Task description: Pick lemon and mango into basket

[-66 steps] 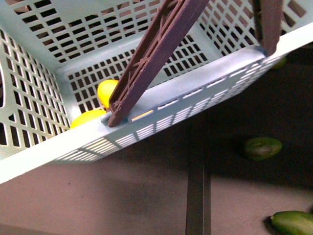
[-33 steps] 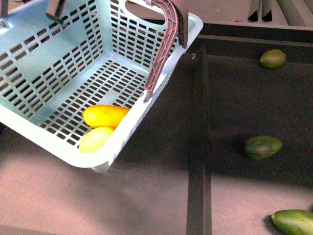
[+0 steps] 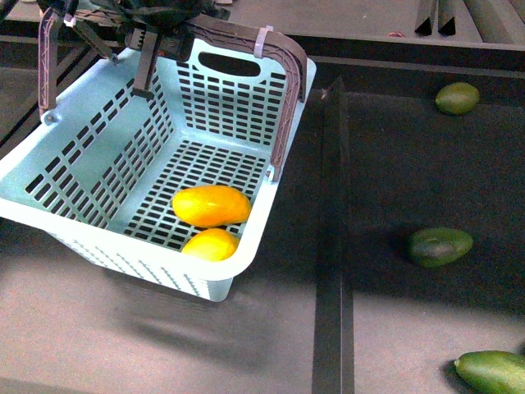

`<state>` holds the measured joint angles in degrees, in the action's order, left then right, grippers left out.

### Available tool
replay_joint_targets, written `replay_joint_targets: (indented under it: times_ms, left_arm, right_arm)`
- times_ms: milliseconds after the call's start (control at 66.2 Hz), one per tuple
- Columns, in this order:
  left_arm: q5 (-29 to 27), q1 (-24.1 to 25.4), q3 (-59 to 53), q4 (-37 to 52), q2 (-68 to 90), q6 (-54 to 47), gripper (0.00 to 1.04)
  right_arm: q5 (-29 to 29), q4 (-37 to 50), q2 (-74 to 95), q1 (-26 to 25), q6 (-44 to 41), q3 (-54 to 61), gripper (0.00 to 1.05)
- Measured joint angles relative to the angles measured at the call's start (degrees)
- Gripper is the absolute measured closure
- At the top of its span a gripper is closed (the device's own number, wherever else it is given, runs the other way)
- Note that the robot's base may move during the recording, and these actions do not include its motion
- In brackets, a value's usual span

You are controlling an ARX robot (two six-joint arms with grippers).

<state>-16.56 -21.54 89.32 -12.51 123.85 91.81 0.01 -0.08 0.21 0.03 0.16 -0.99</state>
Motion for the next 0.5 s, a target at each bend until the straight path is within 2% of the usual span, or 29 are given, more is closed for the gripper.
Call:
replay_joint_targets:
  times_ms: [257,438,498]
  left_arm:
    - [-0.31,0.79,-3.48,1.57,-3.78,-0.33,0.42]
    - [-5.27,1.92,-9.6,-5.2,-14.91,-2.54,0.06]
    - [-7.23,2.14,-12.61,-8.52,-19.02,-4.63,0.07]
  right_arm:
    - [0.02,0.0,0.0,0.0,0.02,0.0,0.09]
    - [0.02,0.0,0.0,0.0,0.02,0.0,0.09]
    - [0.02,0.0,0.0,0.0,0.02,0.0,0.09]
